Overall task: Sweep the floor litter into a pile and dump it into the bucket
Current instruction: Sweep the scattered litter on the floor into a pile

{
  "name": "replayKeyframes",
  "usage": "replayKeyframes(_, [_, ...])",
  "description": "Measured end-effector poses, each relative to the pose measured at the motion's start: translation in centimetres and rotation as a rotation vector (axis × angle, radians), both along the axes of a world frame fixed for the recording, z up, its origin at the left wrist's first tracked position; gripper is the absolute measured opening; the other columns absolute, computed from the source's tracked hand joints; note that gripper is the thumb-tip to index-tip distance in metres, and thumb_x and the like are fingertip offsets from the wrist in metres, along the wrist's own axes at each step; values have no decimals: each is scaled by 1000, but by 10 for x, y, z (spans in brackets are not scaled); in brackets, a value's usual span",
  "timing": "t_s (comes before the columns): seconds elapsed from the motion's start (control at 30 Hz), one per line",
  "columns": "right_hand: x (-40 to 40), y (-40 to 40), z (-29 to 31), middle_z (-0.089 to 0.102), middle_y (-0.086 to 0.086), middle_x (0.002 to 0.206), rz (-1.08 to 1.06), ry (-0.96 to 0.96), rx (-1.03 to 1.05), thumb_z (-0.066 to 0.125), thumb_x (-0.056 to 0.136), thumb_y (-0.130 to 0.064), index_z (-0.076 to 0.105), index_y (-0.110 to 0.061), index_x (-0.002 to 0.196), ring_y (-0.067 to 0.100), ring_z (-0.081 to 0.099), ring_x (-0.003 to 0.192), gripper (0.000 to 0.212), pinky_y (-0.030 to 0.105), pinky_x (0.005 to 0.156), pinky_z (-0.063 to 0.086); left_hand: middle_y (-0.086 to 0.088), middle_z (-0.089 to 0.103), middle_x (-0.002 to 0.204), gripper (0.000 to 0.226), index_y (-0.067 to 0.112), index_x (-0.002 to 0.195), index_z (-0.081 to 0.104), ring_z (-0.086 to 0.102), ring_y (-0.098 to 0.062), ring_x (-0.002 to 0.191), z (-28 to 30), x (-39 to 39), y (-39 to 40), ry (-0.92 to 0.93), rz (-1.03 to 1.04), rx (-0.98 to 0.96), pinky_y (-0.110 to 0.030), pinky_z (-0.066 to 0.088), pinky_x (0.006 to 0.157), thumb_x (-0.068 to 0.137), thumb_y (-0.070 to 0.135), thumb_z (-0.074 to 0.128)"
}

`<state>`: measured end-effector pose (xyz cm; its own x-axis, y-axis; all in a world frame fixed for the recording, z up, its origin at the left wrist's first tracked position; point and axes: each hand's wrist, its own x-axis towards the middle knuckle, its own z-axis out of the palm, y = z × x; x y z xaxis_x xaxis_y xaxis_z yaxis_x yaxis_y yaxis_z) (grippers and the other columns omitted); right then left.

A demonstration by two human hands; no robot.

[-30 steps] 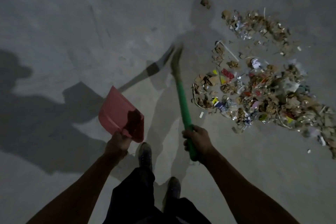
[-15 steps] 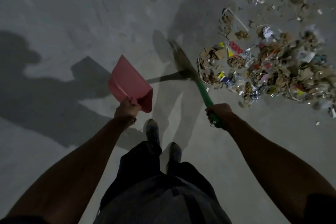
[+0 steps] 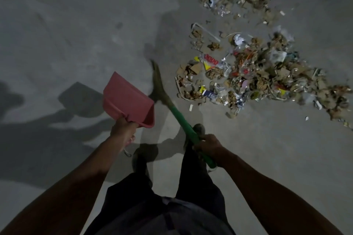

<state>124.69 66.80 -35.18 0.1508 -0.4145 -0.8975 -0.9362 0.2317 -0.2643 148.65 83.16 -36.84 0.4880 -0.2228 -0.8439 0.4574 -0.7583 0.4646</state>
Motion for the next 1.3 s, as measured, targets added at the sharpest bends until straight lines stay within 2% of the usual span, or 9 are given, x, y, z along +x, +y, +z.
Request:
replayKeyframes(0.1, [-30,-44,-14,68,19,85,-57,62,10,76,63,-17,70,-6,94,29,65,66,33,35,59,56,-9,54,81,31,9,114,57,43,-17,48,-2,-8,-43,11,-23,4,-16,29,32,87,23,66])
replayKeyframes(0.23, [-44,-136,-26,64,17,70,-212,73,-33,71,78,1,66,-1,96,23,59,46,18,27,45,49,-6,54,74,28,13,111,58,43,-14,46,-4,-24,-114,13,-3,17,-18,29,33,86,20,67])
replayKeyframes(0.4, [-41,-274,-40,65,16,78,-209,-1,-44,68,85,1,63,-1,106,19,58,48,22,25,39,49,-4,48,58,3,11,90,65,37,-11,37,1,-48,-211,23,27,9,-16,23,31,87,12,65])
replayKeyframes(0.53, [-20,-367,-42,61,16,73,-268,-57,-102,68,85,1,63,6,102,22,56,49,18,31,44,50,-8,58,75,10,13,90,60,45,-16,48,6,-53,-275,-19,31,64,-17,27,35,87,21,66])
replayKeyframes(0.67, [7,-422,-44,60,14,73,-461,-138,-152,67,86,-1,63,5,99,21,54,52,16,27,40,46,-6,55,74,11,16,87,58,44,-15,46,12,-52,-318,-31,24,19,-17,26,37,86,22,67])
replayKeyframes(0.87, [-3,-376,-18,60,12,80,-499,-327,-127,60,90,0,55,-4,123,17,53,52,33,27,41,47,-5,47,70,9,14,94,58,37,-15,46,22,-50,-343,-20,61,-29,-14,21,32,88,16,64])
replayKeyframes(1.03, [-31,-319,-15,66,16,88,-349,-278,27,65,87,-2,43,-9,145,19,57,48,62,27,42,47,-5,48,71,9,16,88,59,38,-14,47,32,-55,-344,-18,52,-17,-16,22,31,86,13,67])
replayKeyframes(1.13, [-48,-301,-11,64,14,76,-259,-211,112,65,84,0,50,-7,139,20,56,46,57,27,42,45,-6,50,72,6,13,90,59,39,-15,47,37,-61,-338,-31,53,-6,-16,22,30,87,10,64])
replayKeyframes(1.3, [-71,-328,-14,63,11,73,-246,-90,156,64,89,-2,60,2,117,15,56,44,29,26,40,45,-7,49,71,7,15,88,58,39,-14,46,39,-72,-326,-11,54,-26,-15,24,32,87,12,65])
